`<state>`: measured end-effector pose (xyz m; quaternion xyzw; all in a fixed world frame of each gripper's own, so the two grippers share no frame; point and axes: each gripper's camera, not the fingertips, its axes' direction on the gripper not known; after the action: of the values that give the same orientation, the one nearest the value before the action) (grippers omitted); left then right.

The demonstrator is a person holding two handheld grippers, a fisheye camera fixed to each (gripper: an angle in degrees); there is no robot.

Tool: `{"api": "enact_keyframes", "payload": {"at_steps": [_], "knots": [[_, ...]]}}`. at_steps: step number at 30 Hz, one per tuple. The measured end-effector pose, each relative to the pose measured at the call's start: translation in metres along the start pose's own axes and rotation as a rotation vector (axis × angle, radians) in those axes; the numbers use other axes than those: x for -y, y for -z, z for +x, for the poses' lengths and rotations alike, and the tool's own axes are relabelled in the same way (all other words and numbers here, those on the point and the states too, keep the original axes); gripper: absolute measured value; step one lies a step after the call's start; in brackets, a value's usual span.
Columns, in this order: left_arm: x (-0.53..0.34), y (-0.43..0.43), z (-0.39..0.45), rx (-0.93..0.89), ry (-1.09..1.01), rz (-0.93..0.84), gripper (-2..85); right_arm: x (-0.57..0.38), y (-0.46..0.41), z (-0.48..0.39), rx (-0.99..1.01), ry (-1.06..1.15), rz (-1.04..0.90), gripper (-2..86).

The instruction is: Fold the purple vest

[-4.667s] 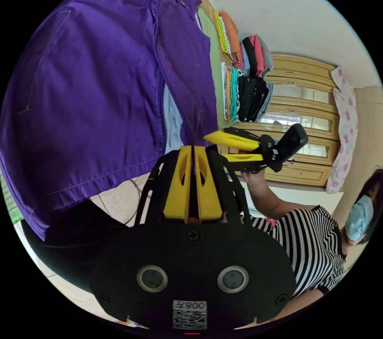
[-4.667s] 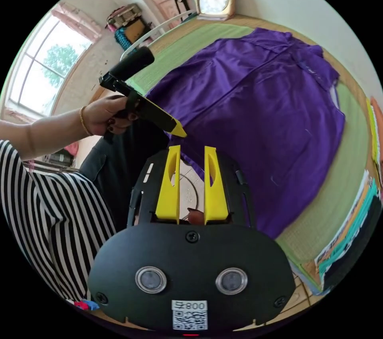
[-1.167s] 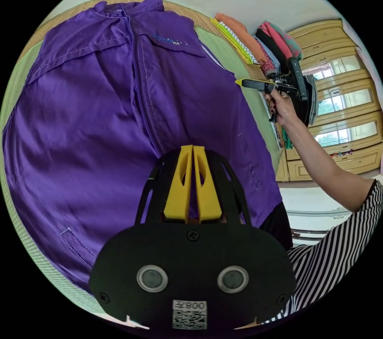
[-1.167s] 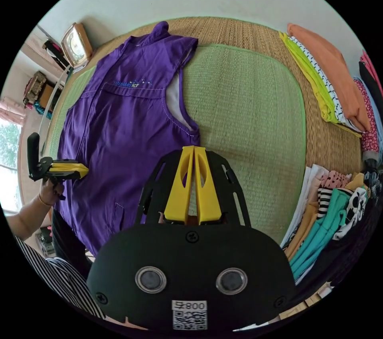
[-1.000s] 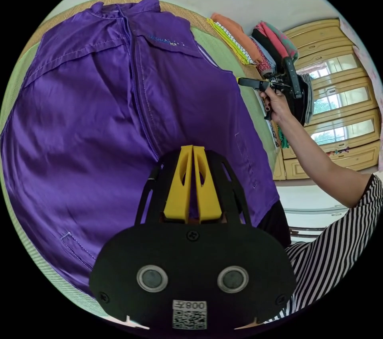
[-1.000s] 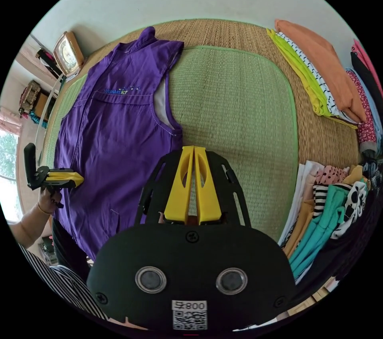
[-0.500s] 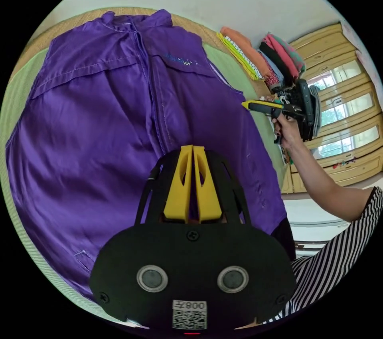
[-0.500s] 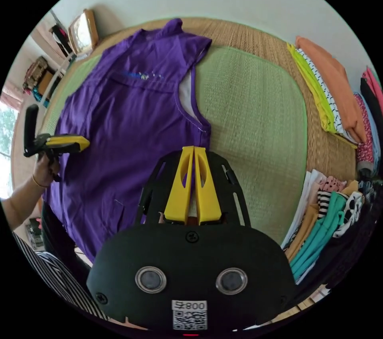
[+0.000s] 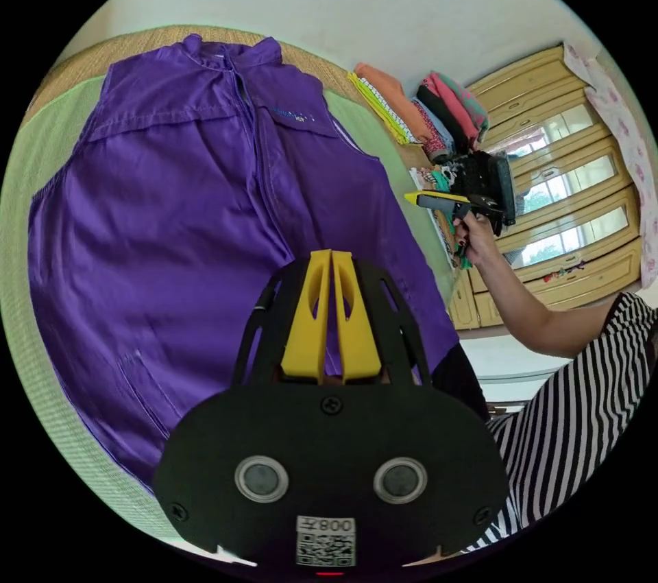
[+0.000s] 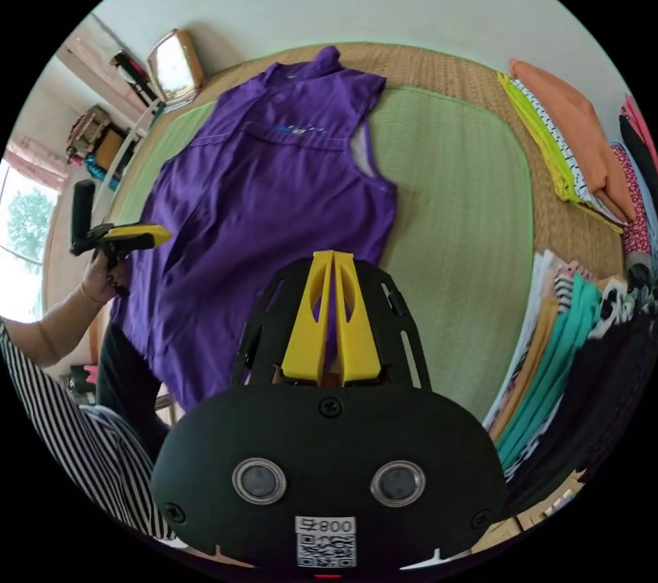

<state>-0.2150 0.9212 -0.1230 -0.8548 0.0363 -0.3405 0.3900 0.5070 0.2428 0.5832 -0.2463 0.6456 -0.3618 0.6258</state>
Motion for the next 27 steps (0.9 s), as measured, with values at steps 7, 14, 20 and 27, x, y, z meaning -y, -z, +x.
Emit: {"api": "enact_keyframes", "payload": {"at_steps": [7, 14, 20, 27], "knots": [[-0.064, -0.021, 0.006, 0.062, 0.018, -0.179, 0.1, -0.102, -0.027, -0.051, 0.020, 0.052, -0.240, 0.1], [-0.102, 0.009, 0.018, 0.086, -0.002, -0.154, 0.1, -0.110, -0.003, -0.018, -0.018, -0.039, -0.226, 0.1], [-0.173, 0.049, 0.004, 0.088, 0.101, -0.100, 0.2, -0.141, 0.027, -0.035, 0.025, -0.001, -0.183, 0.1], [-0.251, 0.078, -0.023, 0.133, 0.259, -0.126, 0.4, -0.171, 0.004, -0.013, 0.069, -0.069, -0.263, 0.2]]}}
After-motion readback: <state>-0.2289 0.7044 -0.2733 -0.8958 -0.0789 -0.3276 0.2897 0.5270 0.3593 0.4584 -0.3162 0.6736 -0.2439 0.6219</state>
